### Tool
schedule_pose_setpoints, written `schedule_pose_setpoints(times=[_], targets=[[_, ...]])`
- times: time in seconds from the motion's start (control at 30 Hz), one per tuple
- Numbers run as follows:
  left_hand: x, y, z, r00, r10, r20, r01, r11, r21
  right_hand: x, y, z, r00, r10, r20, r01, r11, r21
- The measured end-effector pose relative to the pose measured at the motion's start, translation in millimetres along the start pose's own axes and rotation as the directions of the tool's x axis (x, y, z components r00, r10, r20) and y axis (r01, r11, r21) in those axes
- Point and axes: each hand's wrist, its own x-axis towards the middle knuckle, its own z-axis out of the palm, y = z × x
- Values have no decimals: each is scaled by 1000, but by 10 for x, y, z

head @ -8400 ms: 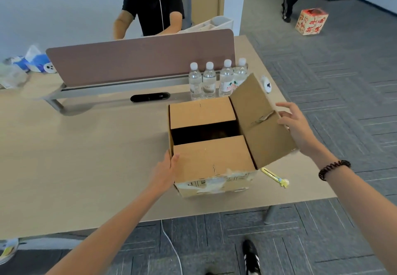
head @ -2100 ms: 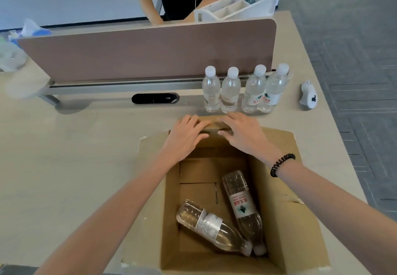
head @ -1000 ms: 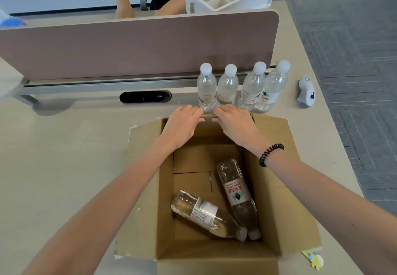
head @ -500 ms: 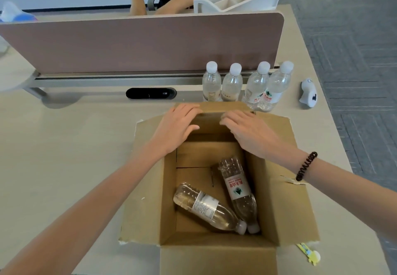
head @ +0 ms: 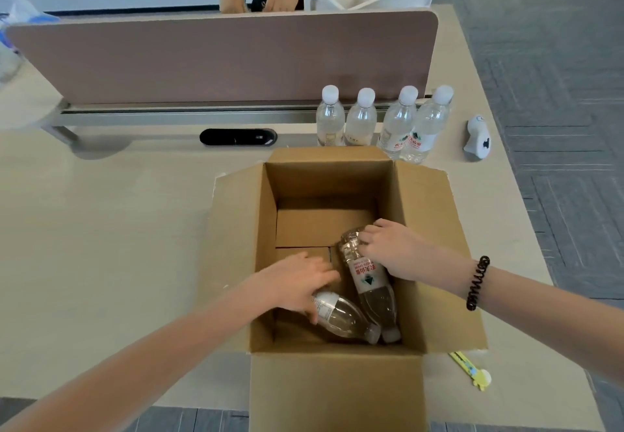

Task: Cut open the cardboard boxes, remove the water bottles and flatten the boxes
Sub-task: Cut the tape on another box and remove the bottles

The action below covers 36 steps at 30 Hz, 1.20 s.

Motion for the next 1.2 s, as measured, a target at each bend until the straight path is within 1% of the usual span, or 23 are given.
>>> schedule_pose_setpoints(times=[0.1, 0.2, 0.4, 0.47, 0.57, 0.67, 0.8, 0.9, 1.0, 1.2], targets=[[76, 94, 76, 997, 21, 78, -24, 999, 38, -46, -25, 14, 1000, 17, 13, -17, 1000, -6], [123, 138, 160, 993, 10, 118, -16, 998, 57, -73, -88, 42, 999, 11, 49, -10, 1000, -15], [116, 66, 236, 993, -30, 111, 25, 999, 40, 156, -211, 265, 992, -125, 9, 125, 977, -174], [116, 52, 245, 994, -35, 101, 32, 999, 30, 245, -257, 345, 989, -132, 63, 143, 967, -210], [117, 68, 247, 995, -51, 84, 52, 999, -9, 309, -336, 407, 972, -95, 216, 156, 946, -285], [120, 65, 258, 994, -69, 84, 74, 996, -51, 343, -387, 397, 963, -74, 259, 153, 941, -301], [104, 73, 256, 996, -70, 62, 78, 988, -134, 323, -358, 374, 969, -97, 227, 155, 954, -257], [66, 93, 213, 998, -65, 15, 67, 983, -170, 299, -327, 361, 975, -110, 193, 159, 951, -264], [5, 95, 161, 998, -61, -22, 56, 982, -179, 266, -293, 295, 980, -125, 156, 161, 955, -247], [-217, -12, 67, 993, -60, -104, 42, 986, -164, 126, -203, 76, 984, -159, 85, 170, 975, -140]])
